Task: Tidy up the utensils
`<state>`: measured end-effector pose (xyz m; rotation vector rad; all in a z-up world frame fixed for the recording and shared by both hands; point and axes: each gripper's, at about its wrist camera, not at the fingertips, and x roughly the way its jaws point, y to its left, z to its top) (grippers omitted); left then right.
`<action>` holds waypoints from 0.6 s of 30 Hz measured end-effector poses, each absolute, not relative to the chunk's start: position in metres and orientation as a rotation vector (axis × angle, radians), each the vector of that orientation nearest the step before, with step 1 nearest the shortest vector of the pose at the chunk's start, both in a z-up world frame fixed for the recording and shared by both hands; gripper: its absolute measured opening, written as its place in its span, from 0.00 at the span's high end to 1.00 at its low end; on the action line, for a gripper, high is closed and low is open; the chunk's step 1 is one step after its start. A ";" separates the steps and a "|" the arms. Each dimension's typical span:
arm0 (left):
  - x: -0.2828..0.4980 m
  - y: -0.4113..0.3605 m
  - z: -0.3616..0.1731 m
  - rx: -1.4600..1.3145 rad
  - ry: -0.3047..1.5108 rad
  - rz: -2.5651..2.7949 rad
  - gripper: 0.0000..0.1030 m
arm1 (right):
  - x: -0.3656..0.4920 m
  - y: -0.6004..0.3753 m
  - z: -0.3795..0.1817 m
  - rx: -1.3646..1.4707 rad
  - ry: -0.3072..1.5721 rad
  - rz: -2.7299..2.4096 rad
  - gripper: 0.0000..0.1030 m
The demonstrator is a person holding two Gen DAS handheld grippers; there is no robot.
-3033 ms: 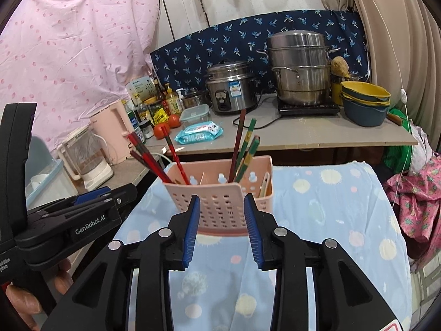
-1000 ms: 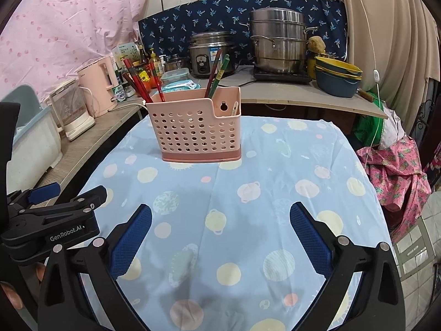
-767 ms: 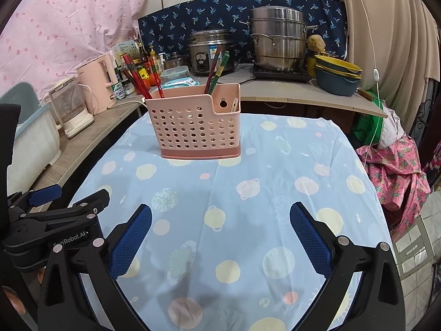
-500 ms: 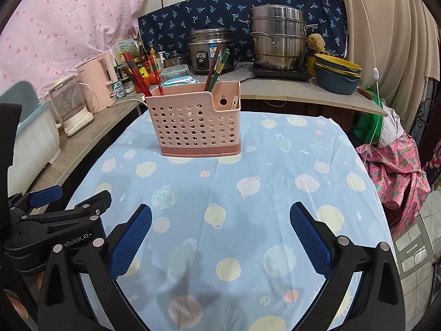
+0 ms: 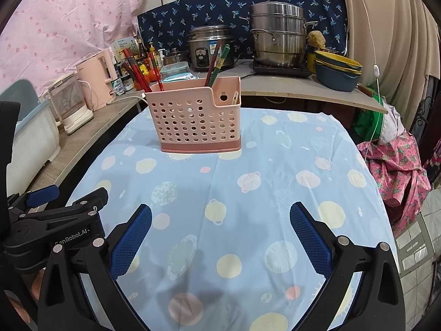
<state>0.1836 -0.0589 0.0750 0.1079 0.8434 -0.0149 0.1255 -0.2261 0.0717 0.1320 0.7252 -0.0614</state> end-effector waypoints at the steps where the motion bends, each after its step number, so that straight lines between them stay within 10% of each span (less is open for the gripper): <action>1: 0.183 -0.059 0.075 0.108 0.842 -0.015 0.15 | 0.125 -0.226 0.071 0.133 0.726 -0.062 0.06; 18: 0.185 -0.060 0.072 0.117 0.844 -0.014 0.15 | 0.127 -0.227 0.068 0.136 0.737 -0.070 0.06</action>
